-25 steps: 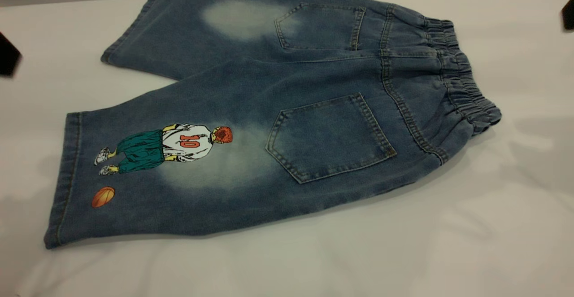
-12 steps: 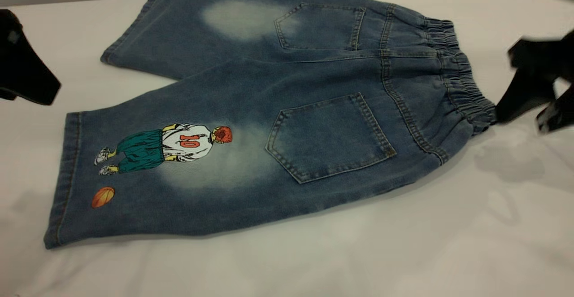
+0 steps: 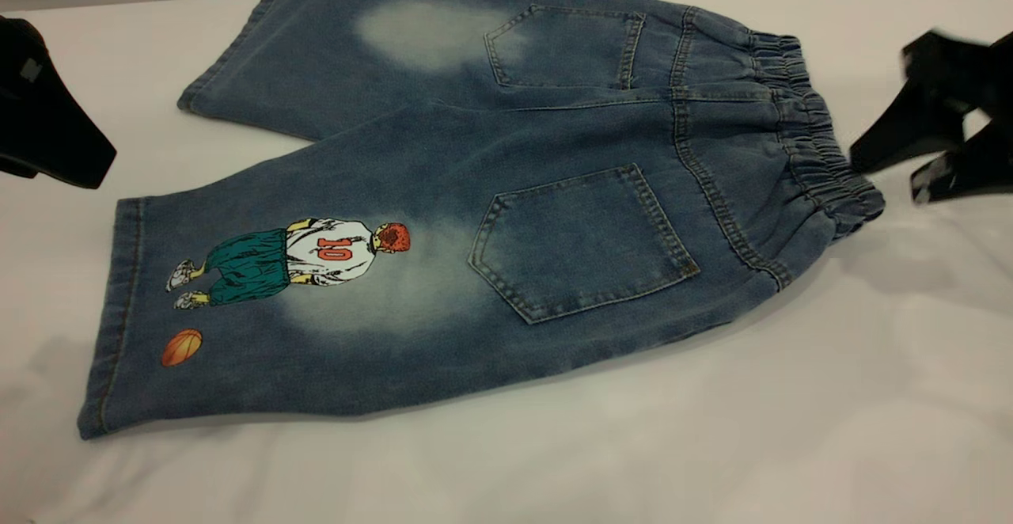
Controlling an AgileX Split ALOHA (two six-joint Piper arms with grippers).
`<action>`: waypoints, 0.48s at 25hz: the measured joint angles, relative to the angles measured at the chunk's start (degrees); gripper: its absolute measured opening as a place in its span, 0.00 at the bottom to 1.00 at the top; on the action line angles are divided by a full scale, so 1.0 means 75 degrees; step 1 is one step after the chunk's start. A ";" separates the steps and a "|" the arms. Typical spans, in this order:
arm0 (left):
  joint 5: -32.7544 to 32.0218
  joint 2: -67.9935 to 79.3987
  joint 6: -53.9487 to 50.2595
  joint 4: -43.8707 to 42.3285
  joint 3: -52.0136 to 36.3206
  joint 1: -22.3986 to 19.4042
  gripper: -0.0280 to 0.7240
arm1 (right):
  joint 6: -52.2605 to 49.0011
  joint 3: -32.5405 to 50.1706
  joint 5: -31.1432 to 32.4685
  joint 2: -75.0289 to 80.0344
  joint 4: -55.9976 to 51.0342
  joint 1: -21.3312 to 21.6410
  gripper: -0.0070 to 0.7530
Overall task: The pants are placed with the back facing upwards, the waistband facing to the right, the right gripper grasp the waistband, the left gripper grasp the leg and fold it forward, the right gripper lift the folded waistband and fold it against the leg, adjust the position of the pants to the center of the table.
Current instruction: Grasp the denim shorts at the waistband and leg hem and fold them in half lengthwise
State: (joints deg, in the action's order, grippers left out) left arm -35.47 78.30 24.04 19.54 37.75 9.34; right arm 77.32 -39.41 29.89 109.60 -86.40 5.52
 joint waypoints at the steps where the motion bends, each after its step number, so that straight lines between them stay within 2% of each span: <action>1: 0.0000 0.0000 0.0000 0.0000 0.0000 0.0000 0.55 | 0.0155 -0.0050 0.0218 0.0076 -0.0188 0.0195 0.51; 6: 0.0000 0.0000 0.0000 0.0025 0.0000 0.0000 0.55 | 0.0137 -0.0224 0.1238 0.0788 -0.0387 0.0932 0.51; 9: 0.0000 0.0000 0.0000 0.0042 0.0000 0.0000 0.55 | 0.0137 -0.0246 0.1627 0.1108 -0.0436 0.0940 0.51; 12: 0.0000 0.0000 -0.0007 0.0057 0.0000 0.0000 0.55 | 0.0138 -0.0326 0.1652 0.1359 -0.0436 0.0940 0.51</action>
State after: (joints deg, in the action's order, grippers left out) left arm -35.47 78.30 23.99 19.97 37.75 9.34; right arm 78.36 -41.85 42.28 119.79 -89.67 12.57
